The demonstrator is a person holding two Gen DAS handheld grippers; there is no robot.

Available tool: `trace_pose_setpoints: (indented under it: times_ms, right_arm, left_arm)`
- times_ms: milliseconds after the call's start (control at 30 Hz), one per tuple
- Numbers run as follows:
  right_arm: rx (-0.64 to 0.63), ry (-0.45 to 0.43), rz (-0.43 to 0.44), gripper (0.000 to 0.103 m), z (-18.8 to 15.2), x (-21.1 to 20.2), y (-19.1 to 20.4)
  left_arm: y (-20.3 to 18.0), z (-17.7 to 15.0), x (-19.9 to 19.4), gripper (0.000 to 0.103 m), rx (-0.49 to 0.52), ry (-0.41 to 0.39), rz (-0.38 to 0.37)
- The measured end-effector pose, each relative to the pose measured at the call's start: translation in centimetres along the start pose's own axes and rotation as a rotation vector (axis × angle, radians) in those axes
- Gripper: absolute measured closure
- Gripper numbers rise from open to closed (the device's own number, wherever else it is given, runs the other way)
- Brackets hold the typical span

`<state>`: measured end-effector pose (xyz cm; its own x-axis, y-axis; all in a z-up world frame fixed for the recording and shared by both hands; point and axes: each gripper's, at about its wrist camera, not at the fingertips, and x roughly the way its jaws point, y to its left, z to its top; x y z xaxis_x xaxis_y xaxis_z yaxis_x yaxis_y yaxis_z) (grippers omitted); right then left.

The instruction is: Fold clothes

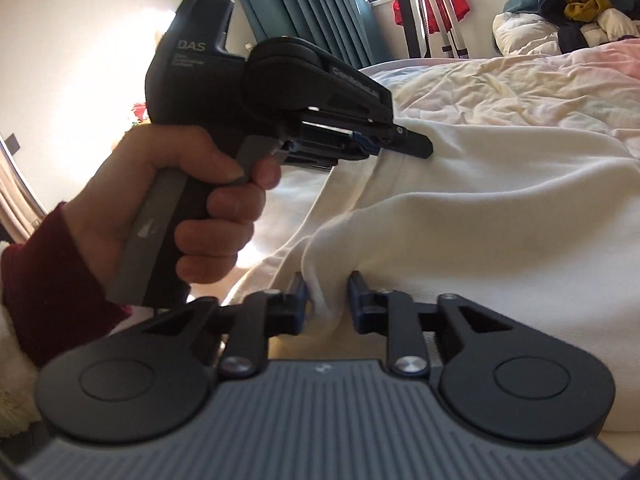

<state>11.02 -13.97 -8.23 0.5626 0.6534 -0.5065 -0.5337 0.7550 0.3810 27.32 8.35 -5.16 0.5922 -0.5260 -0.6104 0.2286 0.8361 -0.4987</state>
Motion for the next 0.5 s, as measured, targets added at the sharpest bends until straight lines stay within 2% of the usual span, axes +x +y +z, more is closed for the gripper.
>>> trace_pose_setpoints:
  times_ms: [67, 133, 233, 333, 500]
  right_arm:
    - [-0.006, -0.002, 0.002, 0.083, 0.0, 0.6, 0.2]
    - [-0.012, -0.003, 0.005, 0.084, -0.1, 1.1, 0.4]
    - [-0.021, -0.006, 0.008, 0.084, -0.1, 1.9, 0.7]
    - [-0.003, 0.0, 0.024, 0.084, -0.3, 2.1, 0.0]
    - [0.017, -0.024, 0.043, 0.083, -0.2, 1.1, -0.5]
  left_arm:
    - [0.7, 0.9, -1.5, 0.097, -0.041, -0.039, -0.03]
    - [1.2, 1.4, -1.9, 0.097, -0.045, -0.057, -0.012]
    - [2.3, 0.8, -0.7, 0.096, -0.016, -0.013, 0.042]
    - [3.8, -0.6, 0.9, 0.096, -0.047, 0.024, 0.042]
    - [2.8, -1.7, 0.1, 0.09, -0.003, -0.025, 0.063]
